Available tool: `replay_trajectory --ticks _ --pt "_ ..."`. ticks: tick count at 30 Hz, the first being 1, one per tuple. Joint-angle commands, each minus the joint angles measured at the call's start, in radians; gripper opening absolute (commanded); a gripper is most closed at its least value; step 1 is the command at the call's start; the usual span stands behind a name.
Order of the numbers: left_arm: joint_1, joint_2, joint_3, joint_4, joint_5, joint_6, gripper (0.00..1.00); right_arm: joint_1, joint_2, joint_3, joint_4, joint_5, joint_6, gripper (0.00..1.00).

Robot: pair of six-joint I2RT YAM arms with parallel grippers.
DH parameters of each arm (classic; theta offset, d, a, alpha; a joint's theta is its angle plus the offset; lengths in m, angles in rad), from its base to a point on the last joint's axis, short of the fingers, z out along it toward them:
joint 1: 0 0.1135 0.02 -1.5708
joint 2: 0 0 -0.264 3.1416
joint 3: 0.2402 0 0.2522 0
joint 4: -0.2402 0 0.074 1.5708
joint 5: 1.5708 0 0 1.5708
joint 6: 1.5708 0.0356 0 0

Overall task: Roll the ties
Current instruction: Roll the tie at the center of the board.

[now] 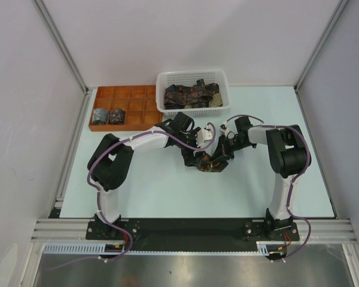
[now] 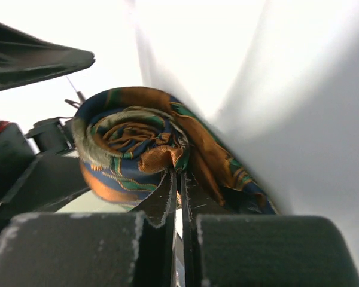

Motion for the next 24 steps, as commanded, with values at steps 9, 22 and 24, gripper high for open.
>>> replay_trajectory --ticks 9,22,24 --pt "-0.025 0.056 0.054 0.136 0.173 -0.113 0.95 0.027 0.047 0.034 -0.124 0.322 -0.112 0.0" --pt "-0.088 0.114 0.068 0.06 0.049 -0.093 0.41 0.084 0.05 0.041 -0.006 0.198 -0.037 0.0" --pt "-0.092 0.093 0.048 0.022 -0.02 -0.049 0.29 0.093 0.053 0.07 -0.01 0.168 -0.035 0.0"
